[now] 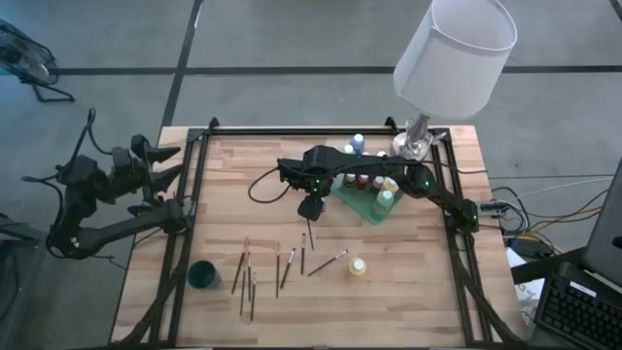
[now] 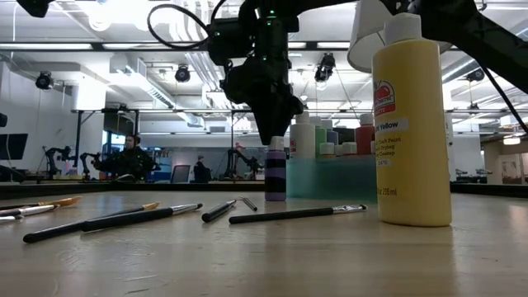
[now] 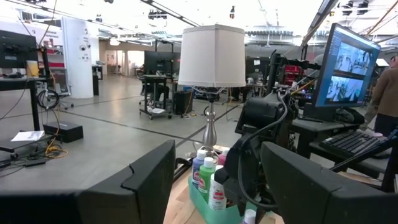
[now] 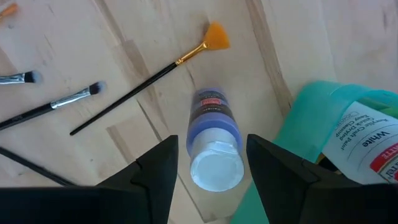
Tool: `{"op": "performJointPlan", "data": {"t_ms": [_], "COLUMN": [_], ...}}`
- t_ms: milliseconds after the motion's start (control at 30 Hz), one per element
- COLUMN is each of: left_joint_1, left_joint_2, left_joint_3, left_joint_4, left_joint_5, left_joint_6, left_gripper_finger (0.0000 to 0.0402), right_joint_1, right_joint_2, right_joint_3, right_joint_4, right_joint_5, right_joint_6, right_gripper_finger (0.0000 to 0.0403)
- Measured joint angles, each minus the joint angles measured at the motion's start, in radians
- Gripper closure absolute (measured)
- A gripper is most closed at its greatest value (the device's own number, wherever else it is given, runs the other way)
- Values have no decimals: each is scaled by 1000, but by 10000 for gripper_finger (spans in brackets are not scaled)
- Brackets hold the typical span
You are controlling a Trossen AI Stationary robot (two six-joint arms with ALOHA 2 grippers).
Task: Pick & Place Paint Supplies
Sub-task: Put the small blue paint bottle into the green transparent bin
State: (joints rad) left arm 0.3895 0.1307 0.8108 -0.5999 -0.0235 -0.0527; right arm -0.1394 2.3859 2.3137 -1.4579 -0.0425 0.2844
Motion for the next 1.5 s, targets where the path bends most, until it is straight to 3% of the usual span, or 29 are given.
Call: {"op": "performJointPlan", "data": {"t_ms": [667, 867, 1300, 1500], "left_joint_1": [0, 0, 0, 0], "left_joint_2": [0, 0, 0, 0], "left_joint_3": [0, 0, 0, 0], "left_joint_4": [0, 0, 0, 0], "left_joint_5": [0, 0, 0, 0], "left_joint_6": [0, 0, 0, 0], "left_gripper_finger": [158, 158, 158, 158], "right_joint_1": [0, 4, 33, 32], "right_joint_2": [0, -7, -195, -302], "right_joint_3": [-28, -28, -31, -78], "right_joint_4": [7, -32, -113, -112], "right_joint_5": [-14, -47, -35, 25], "right_joint_6": [1, 0, 8, 30], "right_gripper_finger": [285, 280, 284, 278]}}
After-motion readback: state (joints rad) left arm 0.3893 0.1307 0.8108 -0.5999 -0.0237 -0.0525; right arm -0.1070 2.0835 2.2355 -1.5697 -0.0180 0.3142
